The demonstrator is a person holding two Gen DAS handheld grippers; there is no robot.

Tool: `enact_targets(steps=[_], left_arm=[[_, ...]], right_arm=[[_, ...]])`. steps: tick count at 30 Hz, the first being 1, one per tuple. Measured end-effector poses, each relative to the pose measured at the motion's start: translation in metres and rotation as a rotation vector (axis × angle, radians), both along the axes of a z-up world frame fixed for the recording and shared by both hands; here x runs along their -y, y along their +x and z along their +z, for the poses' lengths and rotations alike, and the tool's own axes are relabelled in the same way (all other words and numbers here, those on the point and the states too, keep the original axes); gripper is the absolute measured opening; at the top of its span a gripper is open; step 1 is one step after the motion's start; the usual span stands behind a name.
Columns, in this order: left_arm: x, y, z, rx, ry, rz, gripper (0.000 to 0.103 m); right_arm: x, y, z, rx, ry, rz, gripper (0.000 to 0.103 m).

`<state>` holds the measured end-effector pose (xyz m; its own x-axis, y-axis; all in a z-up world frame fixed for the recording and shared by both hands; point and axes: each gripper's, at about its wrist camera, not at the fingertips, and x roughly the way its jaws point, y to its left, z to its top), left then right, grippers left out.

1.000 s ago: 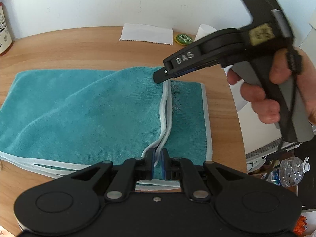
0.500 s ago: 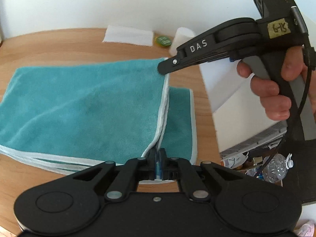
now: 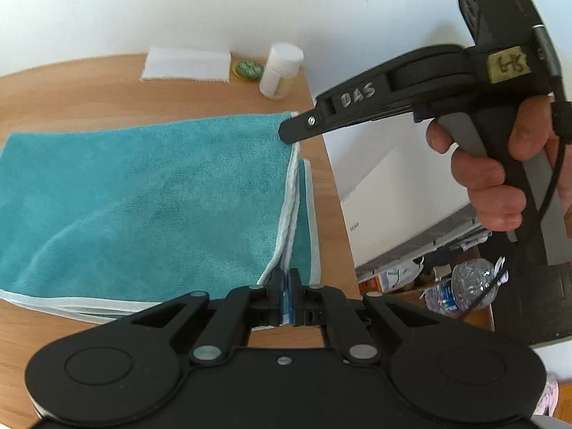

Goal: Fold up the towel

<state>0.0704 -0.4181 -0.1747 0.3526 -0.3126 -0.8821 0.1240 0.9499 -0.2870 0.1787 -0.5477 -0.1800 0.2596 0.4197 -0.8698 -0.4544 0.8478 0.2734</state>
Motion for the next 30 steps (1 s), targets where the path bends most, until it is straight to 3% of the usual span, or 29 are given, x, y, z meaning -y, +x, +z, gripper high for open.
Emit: enact_targets(steps=[3,5,6,7,8,13,15,17,27,30], left_arm=[[0.007,0.003,-0.015,-0.038,0.017,-0.018,0.003],[0.006,0.003,-0.017,-0.050,0.027,-0.010,0.011],[0.004,0.003,-0.018,-0.056,0.032,-0.004,0.023],[0.002,0.002,-0.017,-0.057,0.034,0.003,0.043],[-0.003,0.001,-0.013,-0.049,0.030,0.014,0.050],[-0.029,-0.006,0.006,-0.019,0.046,0.069,0.054],[-0.050,-0.004,0.012,-0.002,0.081,0.126,0.058],[-0.070,0.000,0.013,0.004,0.123,0.177,0.058],[-0.184,0.027,0.017,0.034,0.276,0.431,0.060],[-0.212,0.036,0.007,0.035,0.306,0.445,0.066]], right_arm=[[-0.003,0.002,-0.026,0.005,-0.083,0.001,0.007],[-0.006,-0.002,-0.040,0.022,-0.132,0.012,0.008],[-0.006,-0.002,-0.042,0.026,-0.141,0.014,0.008],[-0.007,-0.004,-0.042,0.038,-0.147,0.013,0.008],[-0.007,-0.005,-0.041,0.045,-0.152,0.008,0.009],[-0.002,-0.007,-0.031,0.065,-0.152,-0.015,0.010],[0.001,-0.007,-0.027,0.084,-0.169,-0.033,0.021],[0.009,-0.010,-0.022,0.087,-0.168,-0.061,0.021],[0.002,-0.066,-0.033,-0.044,-0.034,-0.119,0.025],[0.003,-0.074,-0.045,-0.110,0.007,-0.229,0.025]])
